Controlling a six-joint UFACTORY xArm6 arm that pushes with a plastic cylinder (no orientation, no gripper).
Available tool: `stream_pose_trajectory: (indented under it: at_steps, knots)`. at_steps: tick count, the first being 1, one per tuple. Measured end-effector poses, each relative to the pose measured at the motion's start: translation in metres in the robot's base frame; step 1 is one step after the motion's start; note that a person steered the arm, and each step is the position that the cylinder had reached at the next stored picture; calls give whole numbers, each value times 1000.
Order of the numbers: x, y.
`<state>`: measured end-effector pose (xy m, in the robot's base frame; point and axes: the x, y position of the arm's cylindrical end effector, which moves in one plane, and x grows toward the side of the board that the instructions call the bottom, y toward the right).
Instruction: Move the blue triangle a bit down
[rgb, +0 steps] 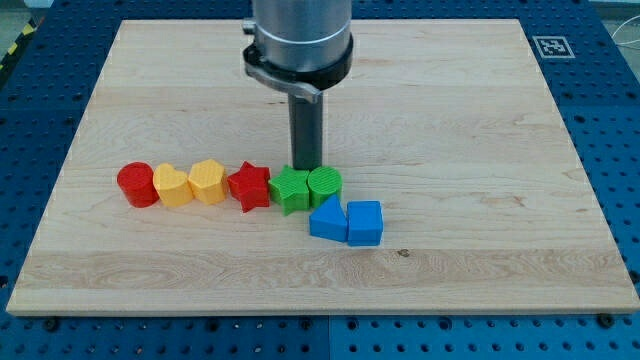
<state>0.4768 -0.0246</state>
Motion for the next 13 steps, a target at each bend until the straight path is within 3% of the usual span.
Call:
stream_pose_trajectory:
  at_steps: [3,4,6,7,9,13]
  knots:
    - [54,-27]
    - [43,-27]
    - [-31,-10]
    - [-47,9]
    - [-10,47]
    - [69,21]
